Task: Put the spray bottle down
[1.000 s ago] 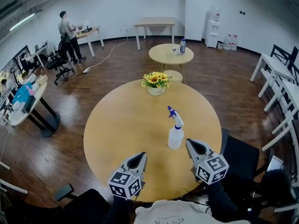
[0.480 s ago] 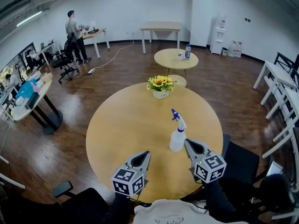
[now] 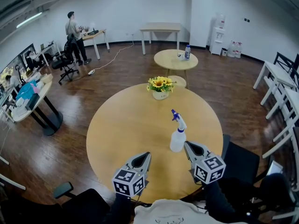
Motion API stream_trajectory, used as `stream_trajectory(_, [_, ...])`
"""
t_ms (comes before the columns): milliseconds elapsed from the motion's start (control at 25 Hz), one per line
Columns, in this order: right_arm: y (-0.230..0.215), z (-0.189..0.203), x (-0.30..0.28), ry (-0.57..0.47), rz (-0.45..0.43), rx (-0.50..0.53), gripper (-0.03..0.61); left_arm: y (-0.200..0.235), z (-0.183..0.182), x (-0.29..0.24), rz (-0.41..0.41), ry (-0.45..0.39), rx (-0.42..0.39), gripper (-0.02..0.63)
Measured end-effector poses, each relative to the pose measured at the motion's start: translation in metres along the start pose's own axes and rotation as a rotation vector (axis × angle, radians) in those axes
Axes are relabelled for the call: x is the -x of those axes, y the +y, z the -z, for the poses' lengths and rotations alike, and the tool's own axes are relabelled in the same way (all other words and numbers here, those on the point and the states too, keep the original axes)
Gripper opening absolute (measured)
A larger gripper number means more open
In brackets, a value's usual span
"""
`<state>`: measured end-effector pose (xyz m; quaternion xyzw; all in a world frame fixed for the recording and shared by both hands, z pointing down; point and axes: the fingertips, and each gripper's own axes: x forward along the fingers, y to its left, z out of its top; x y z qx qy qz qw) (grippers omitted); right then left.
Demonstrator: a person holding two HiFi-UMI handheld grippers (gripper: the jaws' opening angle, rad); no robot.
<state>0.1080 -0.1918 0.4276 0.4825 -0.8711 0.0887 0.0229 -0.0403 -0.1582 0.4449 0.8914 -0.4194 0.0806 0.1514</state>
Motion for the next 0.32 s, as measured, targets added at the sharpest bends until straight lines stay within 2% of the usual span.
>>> stream_trajectory(320, [-0.0027,0.0109,-0.005,0.01,-0.008,0.005,-0.028,0.0036,0.0079,-0.0053,-0.004,-0.003,0.004,-0.012])
